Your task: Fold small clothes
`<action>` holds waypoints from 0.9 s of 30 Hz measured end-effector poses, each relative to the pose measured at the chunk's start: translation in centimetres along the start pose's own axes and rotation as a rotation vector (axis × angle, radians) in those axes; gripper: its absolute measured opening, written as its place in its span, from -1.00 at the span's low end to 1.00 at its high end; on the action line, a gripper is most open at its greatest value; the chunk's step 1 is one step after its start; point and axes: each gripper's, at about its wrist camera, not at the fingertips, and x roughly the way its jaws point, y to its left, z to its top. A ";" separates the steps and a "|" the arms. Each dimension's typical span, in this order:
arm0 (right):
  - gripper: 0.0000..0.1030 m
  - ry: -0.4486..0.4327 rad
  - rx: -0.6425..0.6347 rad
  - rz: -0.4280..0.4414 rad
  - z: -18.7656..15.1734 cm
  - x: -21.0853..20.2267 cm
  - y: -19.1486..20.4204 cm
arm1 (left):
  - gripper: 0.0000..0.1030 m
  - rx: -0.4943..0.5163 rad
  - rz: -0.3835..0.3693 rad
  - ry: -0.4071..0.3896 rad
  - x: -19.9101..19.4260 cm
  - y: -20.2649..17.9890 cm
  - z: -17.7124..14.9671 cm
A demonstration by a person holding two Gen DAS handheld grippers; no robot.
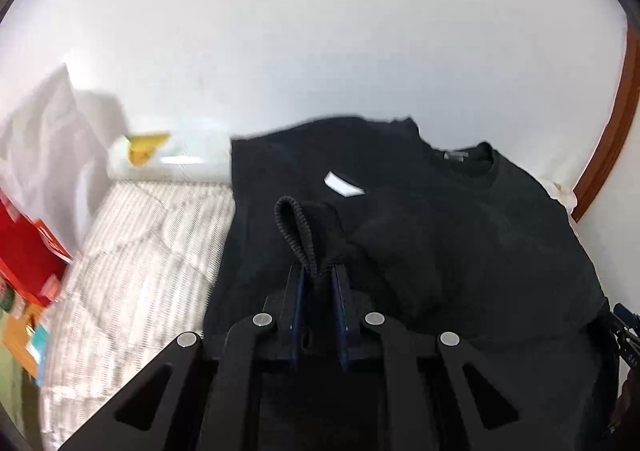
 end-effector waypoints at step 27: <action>-0.09 -0.046 0.012 0.096 2.6 -1.0 0.2 | -0.91 -0.013 0.111 0.024 1.0 3.9 0.3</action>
